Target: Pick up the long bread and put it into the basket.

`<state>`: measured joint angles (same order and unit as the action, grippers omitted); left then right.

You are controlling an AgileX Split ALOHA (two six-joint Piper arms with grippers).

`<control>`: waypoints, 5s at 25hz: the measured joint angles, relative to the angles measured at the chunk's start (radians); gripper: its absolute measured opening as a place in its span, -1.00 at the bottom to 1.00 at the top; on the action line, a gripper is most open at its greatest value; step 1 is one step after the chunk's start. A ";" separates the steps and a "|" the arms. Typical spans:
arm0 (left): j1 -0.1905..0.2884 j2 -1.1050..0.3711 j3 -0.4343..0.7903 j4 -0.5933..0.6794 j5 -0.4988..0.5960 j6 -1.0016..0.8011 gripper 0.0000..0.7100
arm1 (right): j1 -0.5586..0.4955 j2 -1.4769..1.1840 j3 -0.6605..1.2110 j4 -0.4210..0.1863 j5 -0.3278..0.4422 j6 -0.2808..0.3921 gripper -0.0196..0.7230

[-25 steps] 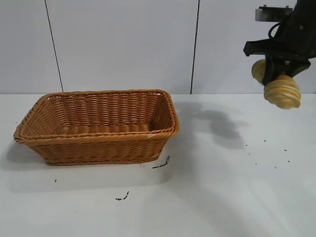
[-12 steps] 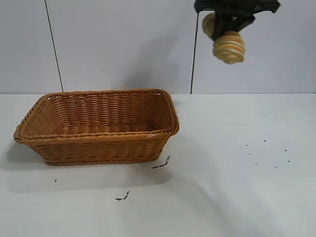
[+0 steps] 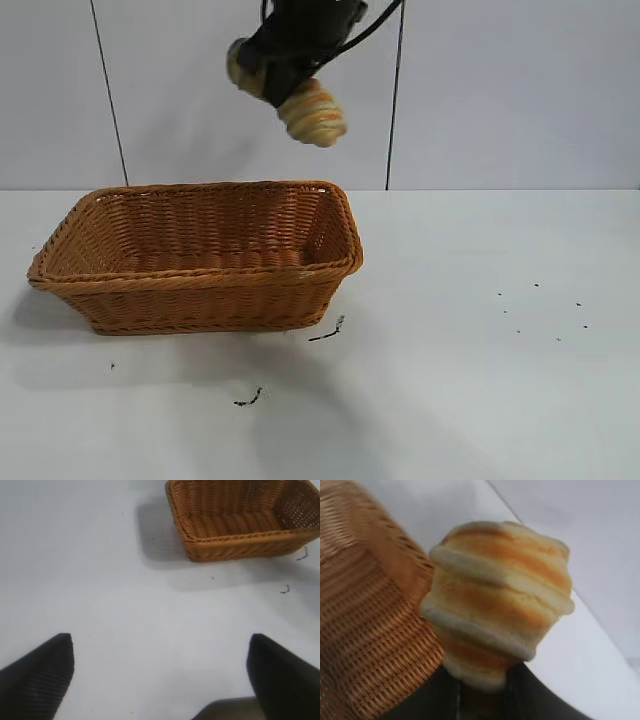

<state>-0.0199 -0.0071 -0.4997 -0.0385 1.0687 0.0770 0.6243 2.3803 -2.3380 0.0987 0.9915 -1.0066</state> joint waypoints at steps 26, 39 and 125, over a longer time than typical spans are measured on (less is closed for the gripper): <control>0.000 0.000 0.000 0.000 0.000 0.000 0.95 | 0.013 0.102 0.000 0.108 -0.028 -0.016 0.91; 0.000 0.000 0.000 0.000 0.000 0.000 0.95 | 0.003 0.013 -0.001 0.130 0.022 0.687 0.91; 0.000 0.000 0.000 0.000 0.000 0.000 0.95 | -0.595 -2.384 1.837 -0.023 0.024 0.924 0.91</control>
<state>-0.0199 -0.0071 -0.4997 -0.0385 1.0687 0.0770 0.0298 -0.0037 -0.5010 0.0757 1.0152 -0.0825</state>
